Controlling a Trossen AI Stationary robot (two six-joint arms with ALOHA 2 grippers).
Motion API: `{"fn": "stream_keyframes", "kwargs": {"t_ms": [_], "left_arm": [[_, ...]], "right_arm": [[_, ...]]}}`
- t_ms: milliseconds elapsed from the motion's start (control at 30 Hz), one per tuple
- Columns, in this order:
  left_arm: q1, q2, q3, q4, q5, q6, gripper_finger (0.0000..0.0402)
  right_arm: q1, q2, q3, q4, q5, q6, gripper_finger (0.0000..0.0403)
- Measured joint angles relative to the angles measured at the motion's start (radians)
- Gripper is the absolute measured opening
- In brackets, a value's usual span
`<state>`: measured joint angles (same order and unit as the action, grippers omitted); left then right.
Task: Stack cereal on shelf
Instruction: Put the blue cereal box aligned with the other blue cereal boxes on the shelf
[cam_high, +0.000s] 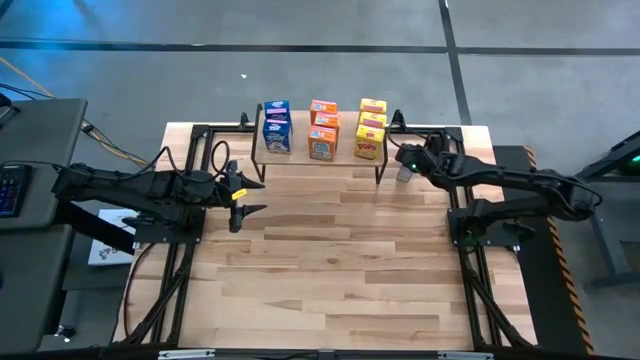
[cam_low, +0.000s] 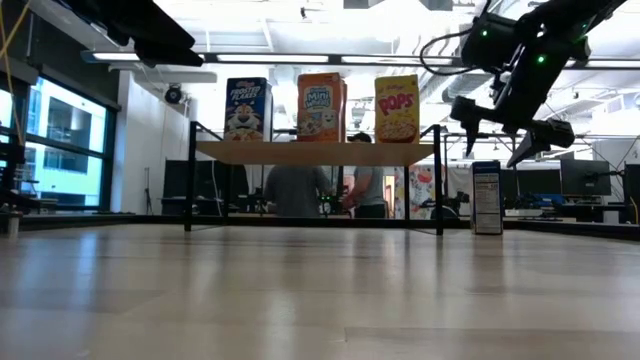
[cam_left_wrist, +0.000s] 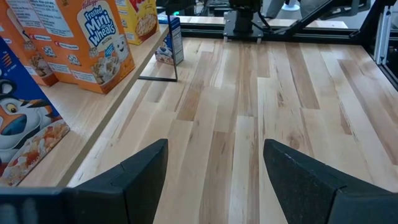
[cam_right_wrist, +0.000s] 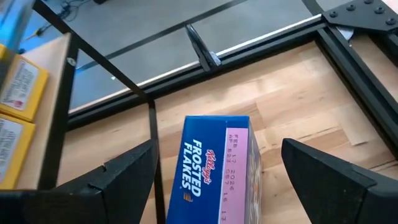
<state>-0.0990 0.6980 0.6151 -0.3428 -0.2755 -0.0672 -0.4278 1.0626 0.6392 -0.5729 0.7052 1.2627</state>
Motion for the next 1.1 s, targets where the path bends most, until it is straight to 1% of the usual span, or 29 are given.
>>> {"fn": "stream_keyframes", "kwargs": {"t_ms": [333, 567, 800, 933, 1100], "left_arm": [[0.000, 0.000, 0.000, 0.000, 0.000, 0.000, 0.0257], [0.000, 0.000, 0.000, 0.000, 0.000, 0.000, 0.0257], [0.000, 0.000, 0.000, 0.000, 0.000, 0.000, 0.0257], [0.000, 0.000, 0.000, 0.000, 0.000, 0.000, 0.0257], [0.000, 0.000, 0.000, 0.000, 0.000, 0.000, 0.0257]], "right_arm": [[-0.003, 0.069, 0.000, 0.005, 0.009, 0.047, 0.0335], [-0.027, 0.092, 0.000, 0.000, -0.033, 0.042, 0.0335], [-0.027, 0.098, 0.000, -0.022, -0.035, 0.040, 0.0333], [-0.027, 0.098, 0.000, -0.036, -0.029, 0.039, 0.0316], [-0.027, 0.098, 0.000, -0.037, -0.029, 0.039, 0.0276]]}}
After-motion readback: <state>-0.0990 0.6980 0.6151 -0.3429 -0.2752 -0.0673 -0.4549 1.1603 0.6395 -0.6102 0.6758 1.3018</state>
